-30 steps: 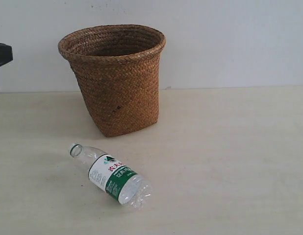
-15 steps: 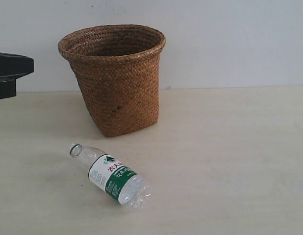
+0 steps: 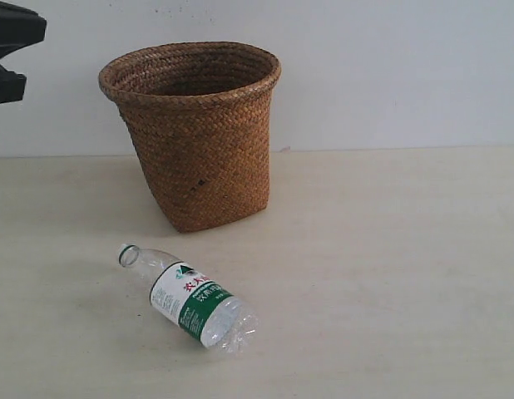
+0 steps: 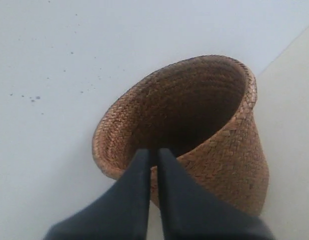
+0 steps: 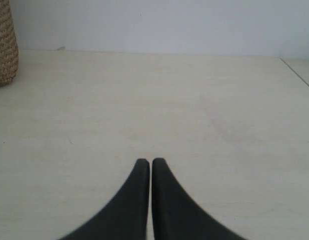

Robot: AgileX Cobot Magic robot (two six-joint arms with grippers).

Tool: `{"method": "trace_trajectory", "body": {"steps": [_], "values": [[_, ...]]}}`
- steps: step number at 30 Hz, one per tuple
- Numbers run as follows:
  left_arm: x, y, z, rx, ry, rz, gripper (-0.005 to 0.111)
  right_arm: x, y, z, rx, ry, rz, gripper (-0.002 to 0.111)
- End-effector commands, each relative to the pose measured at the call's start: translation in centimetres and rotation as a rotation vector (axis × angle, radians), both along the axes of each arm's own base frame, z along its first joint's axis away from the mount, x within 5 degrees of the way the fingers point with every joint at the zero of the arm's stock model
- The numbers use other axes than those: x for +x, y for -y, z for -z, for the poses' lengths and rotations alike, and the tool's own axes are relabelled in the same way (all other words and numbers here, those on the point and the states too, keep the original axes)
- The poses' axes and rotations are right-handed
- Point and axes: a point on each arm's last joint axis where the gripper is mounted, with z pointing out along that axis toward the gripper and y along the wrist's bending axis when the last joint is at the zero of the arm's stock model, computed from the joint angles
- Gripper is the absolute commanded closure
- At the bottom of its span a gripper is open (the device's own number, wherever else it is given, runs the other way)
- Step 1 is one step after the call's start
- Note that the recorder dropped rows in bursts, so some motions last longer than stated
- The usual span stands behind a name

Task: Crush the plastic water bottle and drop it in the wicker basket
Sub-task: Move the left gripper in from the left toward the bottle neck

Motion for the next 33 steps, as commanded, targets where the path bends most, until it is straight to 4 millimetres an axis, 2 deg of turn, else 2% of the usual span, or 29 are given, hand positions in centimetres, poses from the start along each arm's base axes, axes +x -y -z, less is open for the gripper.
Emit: {"method": "trace_trajectory", "body": {"steps": [1, 5, 8, 15, 19, 21, 24, 27, 29, 33], "values": [[2.2, 0.4, 2.1, -0.052, -0.114, 0.02, 0.103, 0.0, 0.0, -0.1, -0.003, 0.009, -0.002, 0.108], [3.1, 1.2, 4.2, 0.069, -0.114, 0.163, 0.103, 0.0, 0.0, -0.1, -0.003, 0.009, -0.002, 0.108], [3.7, 1.3, 5.4, 0.11, -0.125, 0.198, 0.103, 0.0, 0.0, -0.1, -0.003, 0.009, -0.002, 0.108], [4.8, 1.1, 7.9, 0.15, -0.176, 0.186, 0.103, 0.0, 0.0, -0.1, -0.003, 0.009, -0.002, 0.108], [5.3, 0.2, 9.9, 0.215, -0.212, 0.093, 0.103, 0.0, 0.0, -0.1, -0.003, 0.009, -0.002, 0.108], [5.2, -0.3, 10.8, 0.373, -0.161, 0.103, 0.103, 0.0, 0.0, -0.1, -0.003, 0.009, -0.002, 0.108], [5.1, -1.1, 11.6, 0.736, -0.02, 0.185, 0.103, 0.0, 0.0, -0.1, -0.003, 0.009, -0.002, 0.108], [5.4, -2.3, 11.8, 0.991, 0.03, 0.152, 0.103, 0.0, 0.0, -0.1, -0.003, 0.009, -0.002, 0.108], [5.6, -3.1, 11.7, 0.969, -0.018, 0.045, 0.103, 0.0, 0.0, -0.1, -0.003, 0.009, -0.002, 0.108], [5.7, -4.6, 11.8, 0.755, -0.166, -0.251, 0.103, 0.0, 0.0, -0.1, -0.003, 0.009, -0.002, 0.108]]}}
